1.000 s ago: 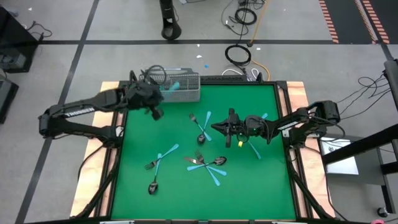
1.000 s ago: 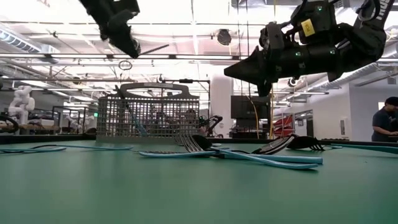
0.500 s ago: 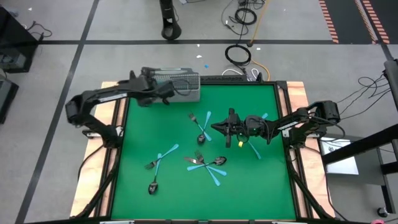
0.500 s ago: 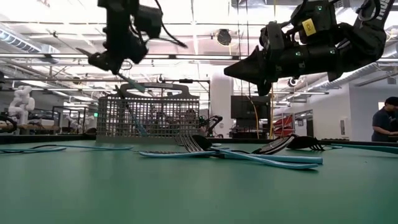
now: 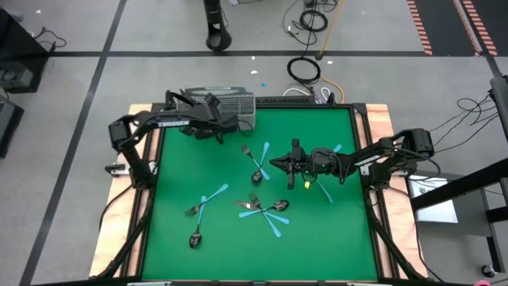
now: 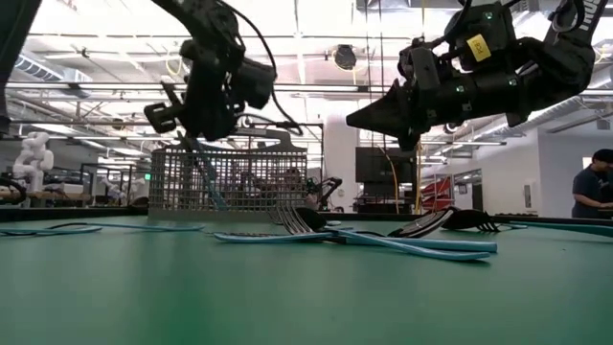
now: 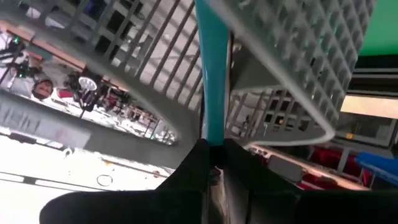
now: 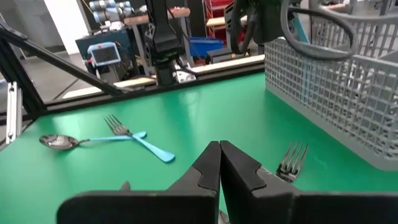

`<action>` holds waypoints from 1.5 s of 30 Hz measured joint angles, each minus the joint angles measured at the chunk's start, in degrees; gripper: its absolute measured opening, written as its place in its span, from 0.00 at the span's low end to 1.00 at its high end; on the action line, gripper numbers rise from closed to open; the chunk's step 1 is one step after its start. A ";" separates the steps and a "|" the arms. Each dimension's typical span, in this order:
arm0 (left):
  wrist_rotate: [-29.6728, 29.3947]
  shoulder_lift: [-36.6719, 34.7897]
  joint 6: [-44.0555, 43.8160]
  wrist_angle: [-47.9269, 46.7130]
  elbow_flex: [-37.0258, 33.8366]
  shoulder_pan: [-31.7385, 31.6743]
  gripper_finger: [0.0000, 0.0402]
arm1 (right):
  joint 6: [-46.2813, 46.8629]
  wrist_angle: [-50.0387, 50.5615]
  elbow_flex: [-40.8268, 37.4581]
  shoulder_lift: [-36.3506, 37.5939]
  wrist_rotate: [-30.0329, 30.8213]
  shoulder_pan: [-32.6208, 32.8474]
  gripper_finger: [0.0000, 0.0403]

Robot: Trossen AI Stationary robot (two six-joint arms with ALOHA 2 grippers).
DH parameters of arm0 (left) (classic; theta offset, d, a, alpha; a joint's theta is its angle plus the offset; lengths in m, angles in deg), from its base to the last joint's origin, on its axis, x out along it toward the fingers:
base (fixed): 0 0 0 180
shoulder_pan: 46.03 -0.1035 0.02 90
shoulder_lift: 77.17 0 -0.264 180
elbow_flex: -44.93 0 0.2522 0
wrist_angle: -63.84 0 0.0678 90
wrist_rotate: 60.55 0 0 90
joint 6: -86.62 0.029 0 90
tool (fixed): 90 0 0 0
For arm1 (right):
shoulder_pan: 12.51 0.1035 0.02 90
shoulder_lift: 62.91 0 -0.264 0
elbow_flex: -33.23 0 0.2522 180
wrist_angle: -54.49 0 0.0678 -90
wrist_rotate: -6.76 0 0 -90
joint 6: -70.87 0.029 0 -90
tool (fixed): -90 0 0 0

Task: Sort silverware
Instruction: Put the table knife into the silverware rack

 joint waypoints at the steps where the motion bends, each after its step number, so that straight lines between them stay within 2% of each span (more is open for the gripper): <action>1: 0.00 0.61 0.10 0.54 0.00 0.10 0.05 | 0.02 0.40 0.00 0.00 0.00 0.00 0.00; 8: 2.14 1.68 0.16 6.73 0.00 0.13 0.07 | 0.56 3.12 0.00 0.00 -0.02 0.12 0.00; 14: 9.42 1.26 1.67 6.88 0.00 0.13 0.19 | 1.04 3.73 0.00 -0.02 -0.07 0.15 0.00; 19: 8.03 1.20 1.17 6.85 0.00 0.13 0.29 | 0.96 3.76 0.00 -0.02 -0.07 0.15 0.00; 23: 3.36 -0.21 -4.43 6.49 0.00 0.22 0.31 | 0.63 3.76 0.00 -0.02 -0.16 0.15 0.00; 28: 4.67 -7.69 -14.79 5.46 1.31 1.59 0.31 | 1.15 4.02 0.00 -0.02 -0.16 0.15 0.00; 30: 9.74 -12.33 -21.14 5.01 1.68 2.48 0.31 | 2.10 3.96 0.00 -0.02 -0.16 0.15 0.00; 32: 18.28 -17.15 -28.48 5.16 1.70 3.59 0.31 | 3.82 3.69 0.00 -0.02 -0.18 0.15 0.00; 36: 42.13 -26.71 -43.80 9.81 0.93 6.33 0.31 | 8.16 1.22 0.03 -0.02 -0.36 0.72 0.00; 39: 58.04 -33.35 -49.08 20.37 -3.27 10.83 0.31 | 9.49 0.62 1.52 -0.02 -0.39 2.93 0.00; 41: 62.37 -37.10 -50.24 30.01 -8.06 16.21 0.31 | 9.34 1.54 3.76 -0.02 -0.39 5.02 0.00; 45: 62.46 -41.74 -52.53 49.58 -19.68 27.03 0.31 | 6.83 11.95 10.96 -0.02 -0.42 9.64 0.00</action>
